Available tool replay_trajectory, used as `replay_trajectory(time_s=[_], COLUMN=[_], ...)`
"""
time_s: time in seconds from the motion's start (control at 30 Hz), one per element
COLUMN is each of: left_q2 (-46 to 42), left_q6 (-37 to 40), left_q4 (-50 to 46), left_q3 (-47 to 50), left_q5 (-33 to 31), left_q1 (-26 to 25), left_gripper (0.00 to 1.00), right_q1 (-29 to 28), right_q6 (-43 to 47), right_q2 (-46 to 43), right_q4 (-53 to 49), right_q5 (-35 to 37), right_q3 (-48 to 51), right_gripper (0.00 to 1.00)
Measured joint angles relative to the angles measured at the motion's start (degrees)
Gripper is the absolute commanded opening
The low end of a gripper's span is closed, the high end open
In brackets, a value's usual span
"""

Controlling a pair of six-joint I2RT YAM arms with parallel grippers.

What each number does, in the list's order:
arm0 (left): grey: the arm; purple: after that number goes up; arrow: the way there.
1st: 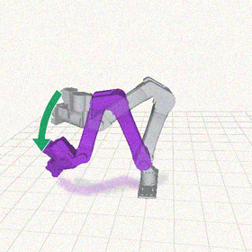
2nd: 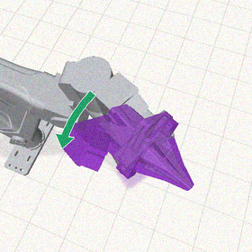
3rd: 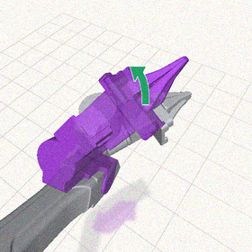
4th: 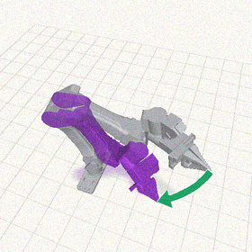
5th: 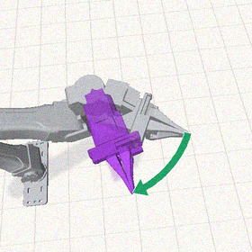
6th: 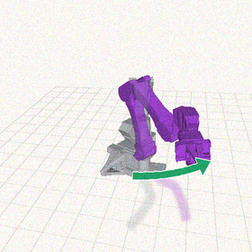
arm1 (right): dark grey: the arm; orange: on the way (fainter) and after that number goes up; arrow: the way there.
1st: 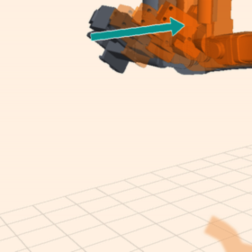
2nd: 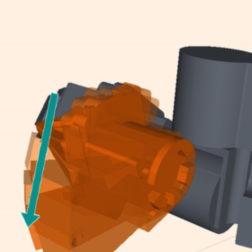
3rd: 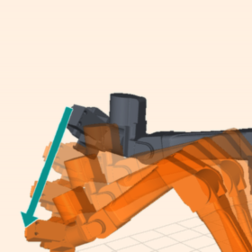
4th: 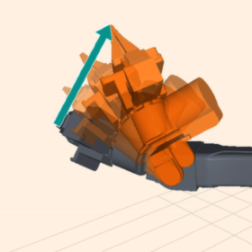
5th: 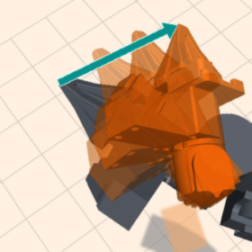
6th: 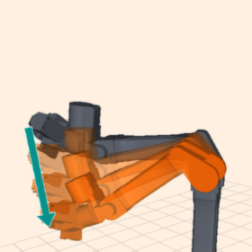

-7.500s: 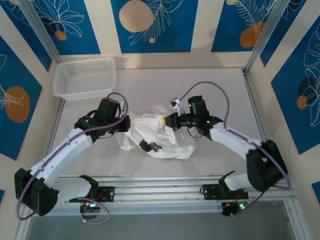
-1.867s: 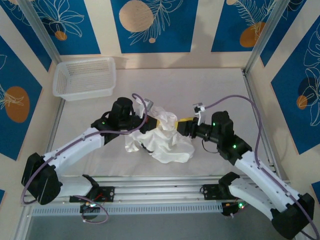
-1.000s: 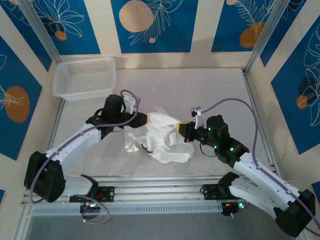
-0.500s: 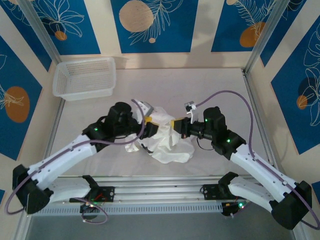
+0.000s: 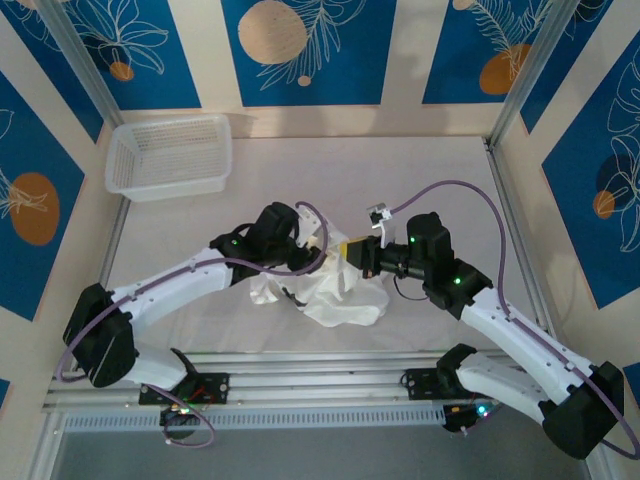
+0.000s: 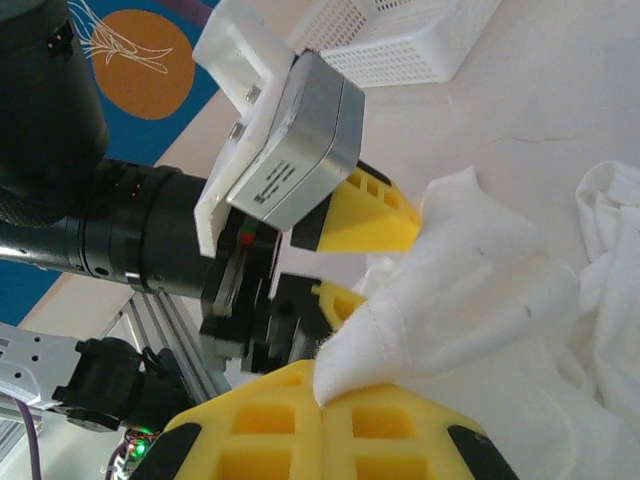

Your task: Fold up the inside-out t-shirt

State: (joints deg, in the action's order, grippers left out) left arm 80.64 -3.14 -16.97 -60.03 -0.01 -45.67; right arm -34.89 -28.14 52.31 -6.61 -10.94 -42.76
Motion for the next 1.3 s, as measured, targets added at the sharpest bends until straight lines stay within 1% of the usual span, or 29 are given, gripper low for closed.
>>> replay_trajectory(time_s=[0.03, 0.07, 0.1, 0.13, 0.17, 0.23, 0.3, 0.53, 0.57, 0.67, 0.7, 0.77, 0.83, 1.03, 1.17, 1.3], left_q2=[-0.02, -0.13, -0.37, -0.72, -1.29, -2.62, -4.04, -7.17, -7.54, -7.89, -7.89, -7.80, -7.23, -0.90, 1.99, 3.34], left_q6=[-0.46, -0.83, -1.09, -1.38, -1.44, -1.25, -1.60, -4.37, -4.33, -3.26, -2.95, -2.23, -1.25, 2.05, 3.39, 3.80], left_q4=[0.00, 0.00, -0.02, 0.00, 0.00, 0.09, 0.33, 1.09, 1.11, 2.25, 3.15, 4.68, 5.75, 9.51, 12.85, 15.78], left_q3=[0.00, 0.00, 0.00, -0.02, -0.02, -0.04, -0.07, -0.28, -0.28, 0.13, 0.76, 2.38, 3.87, 4.68, 4.70, 4.87], left_q5=[-1.38, -2.95, -4.22, -5.01, -5.38, -5.31, -4.13, 5.66, 7.34, 13.09, 14.62, 15.89, 16.09, 15.61, 13.18, 8.61], left_q1=[0.00, 0.00, 0.00, 0.02, 0.07, 0.22, 0.63, 4.44, 4.66, 4.68, 4.44, 3.72, 2.86, 1.68, 1.01, 0.35], left_gripper=[0.40, 0.29, 0.14, 0.02, 0.00, 0.00, 0.00, 0.00, 0.04, 0.28, 0.32, 0.38, 0.40, 0.53, 0.58, 0.60], right_q1=[0.00, 0.00, 0.00, 0.00, 0.00, 0.00, 0.00, 0.00, 0.00, 0.00, 0.00, 0.00, 0.00, 0.00, 0.00, 0.00], right_q6=[0.17, 0.31, 0.39, 0.44, 0.59, 0.85, 1.22, 4.24, 4.48, 4.94, 5.07, 5.29, 5.29, 5.29, 5.29, 5.29], right_q2=[0.00, 0.00, 0.00, 0.00, 0.00, 0.00, 0.00, 0.33, 0.42, 0.48, 0.48, 0.48, 0.48, 0.48, 0.48, 0.48], right_q4=[-0.13, -0.35, -0.48, -0.59, -0.68, -0.76, -0.76, -3.52, -3.82, -4.48, -4.57, -4.61, -4.61, -4.81, -5.09, -5.09], right_q5=[0.00, 0.00, 0.00, 0.00, 0.00, 0.00, 0.02, 3.19, 3.45, 3.65, 3.67, 3.67, 3.65, 3.63, 3.63, 3.63], right_q3=[0.00, 0.00, 0.00, 0.00, 0.00, 0.00, 0.00, 0.09, 0.13, 0.13, 0.13, 0.13, 0.13, 0.11, 0.11, 0.11], right_gripper=[0.00, 0.00, 0.00, 0.00, 0.00, 0.00, 0.00, 0.00, 0.00, 0.00, 0.00, 0.00, 0.00, 0.00, 0.00, 0.00])
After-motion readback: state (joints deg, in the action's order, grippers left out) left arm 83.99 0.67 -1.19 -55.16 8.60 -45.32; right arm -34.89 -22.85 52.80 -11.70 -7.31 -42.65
